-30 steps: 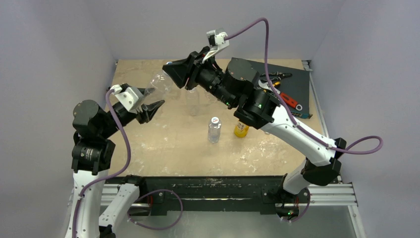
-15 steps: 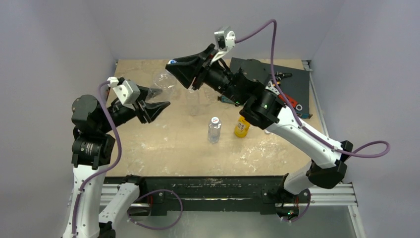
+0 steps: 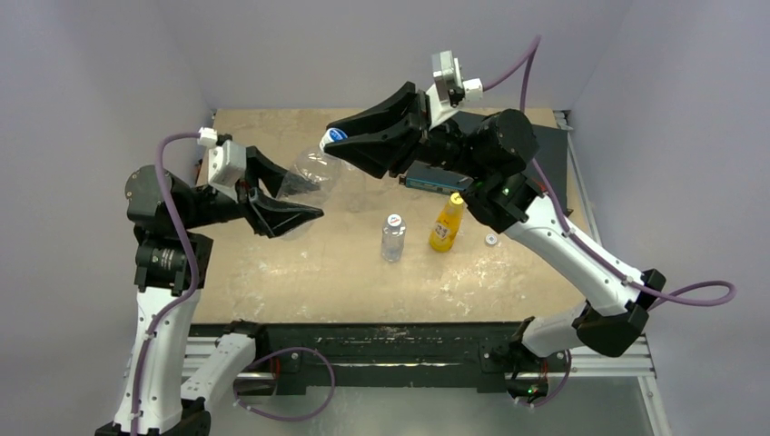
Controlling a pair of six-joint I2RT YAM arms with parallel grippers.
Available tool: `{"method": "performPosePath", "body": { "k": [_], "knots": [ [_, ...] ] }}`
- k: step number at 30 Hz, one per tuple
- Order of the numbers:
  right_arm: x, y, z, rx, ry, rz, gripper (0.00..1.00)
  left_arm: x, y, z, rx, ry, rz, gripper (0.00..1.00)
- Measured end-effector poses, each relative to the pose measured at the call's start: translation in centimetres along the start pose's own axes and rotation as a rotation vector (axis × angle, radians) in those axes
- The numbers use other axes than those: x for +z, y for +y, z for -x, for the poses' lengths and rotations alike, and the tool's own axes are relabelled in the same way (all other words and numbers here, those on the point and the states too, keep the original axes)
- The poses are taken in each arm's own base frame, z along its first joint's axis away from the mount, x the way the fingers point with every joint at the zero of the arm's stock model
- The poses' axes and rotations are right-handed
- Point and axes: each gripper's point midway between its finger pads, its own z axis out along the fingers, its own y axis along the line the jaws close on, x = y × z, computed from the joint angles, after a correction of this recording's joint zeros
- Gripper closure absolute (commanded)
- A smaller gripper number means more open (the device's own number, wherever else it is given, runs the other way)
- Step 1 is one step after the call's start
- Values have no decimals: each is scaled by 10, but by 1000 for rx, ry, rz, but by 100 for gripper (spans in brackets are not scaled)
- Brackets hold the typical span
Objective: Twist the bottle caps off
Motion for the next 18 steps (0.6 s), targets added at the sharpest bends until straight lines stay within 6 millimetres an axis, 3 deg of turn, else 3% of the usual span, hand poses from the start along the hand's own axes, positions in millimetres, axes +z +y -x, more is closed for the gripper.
{"method": "performPosePath", "body": {
  "k": [2, 3, 6, 13, 18],
  "knots": [
    [1, 3, 1, 14, -14, 23, 46, 0, -2, 1, 0, 8, -15, 100],
    [1, 3, 1, 21, -22, 23, 35, 0, -2, 1, 2, 13, -13, 100],
    [2, -8, 1, 55, -40, -42, 20, -1, 7, 4, 33, 24, 37, 100],
    [-5, -55, -11, 133, -50, -329, 24, -8, 41, -13, 83, 38, 224, 100],
    [-11, -73, -22, 182, -44, -477, 29, -17, 69, -28, 129, 78, 357, 100]
  ]
}}
